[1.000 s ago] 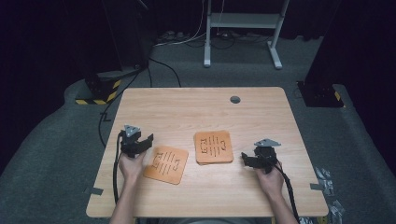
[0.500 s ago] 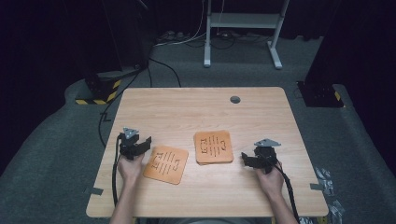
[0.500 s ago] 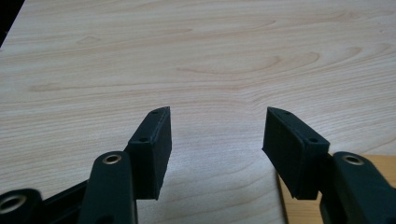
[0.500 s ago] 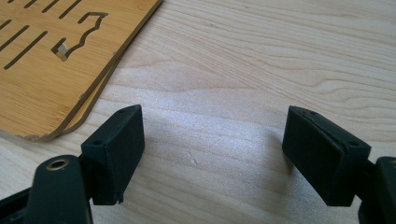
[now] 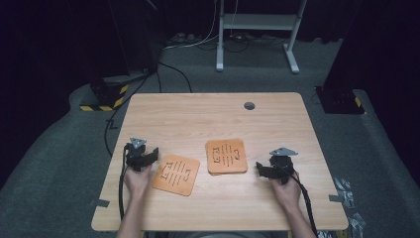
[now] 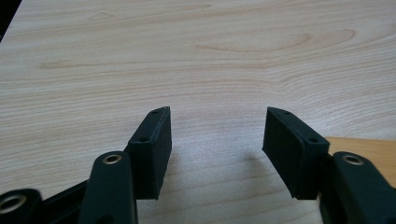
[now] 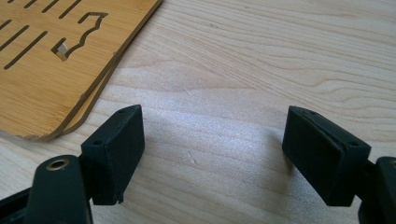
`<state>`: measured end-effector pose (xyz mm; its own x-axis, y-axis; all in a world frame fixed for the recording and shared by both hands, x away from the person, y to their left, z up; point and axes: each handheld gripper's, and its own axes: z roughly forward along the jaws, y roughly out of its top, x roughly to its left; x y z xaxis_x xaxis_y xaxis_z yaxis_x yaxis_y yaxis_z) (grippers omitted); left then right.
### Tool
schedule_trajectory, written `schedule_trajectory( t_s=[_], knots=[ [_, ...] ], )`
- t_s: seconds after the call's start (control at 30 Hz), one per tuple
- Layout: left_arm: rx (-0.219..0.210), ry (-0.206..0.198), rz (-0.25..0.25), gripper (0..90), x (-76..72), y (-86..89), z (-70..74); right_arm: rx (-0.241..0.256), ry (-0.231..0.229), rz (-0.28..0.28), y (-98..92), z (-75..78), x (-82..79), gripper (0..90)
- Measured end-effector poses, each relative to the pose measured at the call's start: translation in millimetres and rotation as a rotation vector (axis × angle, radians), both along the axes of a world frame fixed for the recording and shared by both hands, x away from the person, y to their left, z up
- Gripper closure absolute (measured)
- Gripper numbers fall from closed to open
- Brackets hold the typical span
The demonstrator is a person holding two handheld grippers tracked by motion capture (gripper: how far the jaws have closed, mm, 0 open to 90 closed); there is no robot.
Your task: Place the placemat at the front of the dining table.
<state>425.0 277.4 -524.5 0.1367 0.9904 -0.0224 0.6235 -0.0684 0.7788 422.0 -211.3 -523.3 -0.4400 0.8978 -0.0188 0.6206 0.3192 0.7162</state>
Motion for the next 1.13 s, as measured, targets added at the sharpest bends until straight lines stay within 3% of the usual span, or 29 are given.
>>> schedule_trajectory(
  t_s=[0.27, 0.5, 0.77, 1.13],
  knots=[
    [0.018, 0.003, 0.012, 42.3, 1.2, 1.7, -2.3, 0.001, 0.001, -0.002, 0.1, 0.1, 0.0, 20.9],
    [0.029, 0.034, 0.017, 41.7, 3.6, 2.4, -3.2, 0.002, 0.002, -0.002, 0.1, 0.1, 0.0, 20.8],
    [0.028, 0.041, 0.056, 35.4, 4.7, 3.6, -3.2, 0.005, 0.007, -0.002, 0.3, 0.2, -0.3, 20.8],
    [0.028, 0.045, 0.055, 32.9, 3.7, 2.7, -3.3, 0.007, 0.009, -0.003, 0.4, 0.2, -0.4, 20.8]
  ],
)
